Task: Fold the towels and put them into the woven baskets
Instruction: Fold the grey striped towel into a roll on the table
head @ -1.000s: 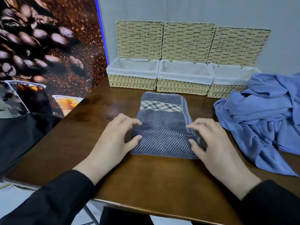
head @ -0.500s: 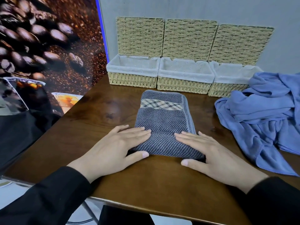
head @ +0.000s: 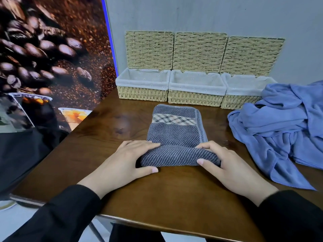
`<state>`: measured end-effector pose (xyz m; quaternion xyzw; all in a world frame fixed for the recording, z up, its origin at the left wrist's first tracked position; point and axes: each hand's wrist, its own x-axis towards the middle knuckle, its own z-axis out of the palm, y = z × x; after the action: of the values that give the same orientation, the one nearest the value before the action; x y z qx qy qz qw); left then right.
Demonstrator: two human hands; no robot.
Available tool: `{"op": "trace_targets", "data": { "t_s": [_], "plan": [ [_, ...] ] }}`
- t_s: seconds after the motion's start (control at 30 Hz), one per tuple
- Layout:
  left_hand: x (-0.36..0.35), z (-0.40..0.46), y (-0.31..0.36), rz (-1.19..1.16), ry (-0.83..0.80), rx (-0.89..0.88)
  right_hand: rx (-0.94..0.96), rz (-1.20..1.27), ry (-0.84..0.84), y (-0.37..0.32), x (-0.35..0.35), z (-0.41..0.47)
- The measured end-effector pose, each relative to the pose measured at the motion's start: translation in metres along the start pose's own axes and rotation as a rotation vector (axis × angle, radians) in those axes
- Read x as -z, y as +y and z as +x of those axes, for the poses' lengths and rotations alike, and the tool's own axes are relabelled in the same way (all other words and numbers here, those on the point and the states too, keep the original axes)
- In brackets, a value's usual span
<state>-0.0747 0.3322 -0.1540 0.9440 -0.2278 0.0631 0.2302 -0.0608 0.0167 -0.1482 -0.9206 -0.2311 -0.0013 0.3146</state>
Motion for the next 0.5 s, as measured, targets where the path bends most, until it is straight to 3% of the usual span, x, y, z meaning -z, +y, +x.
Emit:
{"op": "trace_targets", "data": {
  "t_s": [0.2, 0.3, 0.5],
  "plan": [
    [0.001, -0.002, 0.003, -0.01, 0.102, -0.003, -0.025, -0.057, -0.099, -0.003, 0.003, -0.006],
    [0.002, -0.004, 0.002, -0.055, 0.107, 0.012, -0.054, -0.031, -0.058, -0.002, 0.002, -0.006],
    [0.008, 0.001, 0.009, -0.356, 0.163, 0.145, -0.071, 0.33, 0.087, -0.012, 0.007, 0.0]
  ]
}}
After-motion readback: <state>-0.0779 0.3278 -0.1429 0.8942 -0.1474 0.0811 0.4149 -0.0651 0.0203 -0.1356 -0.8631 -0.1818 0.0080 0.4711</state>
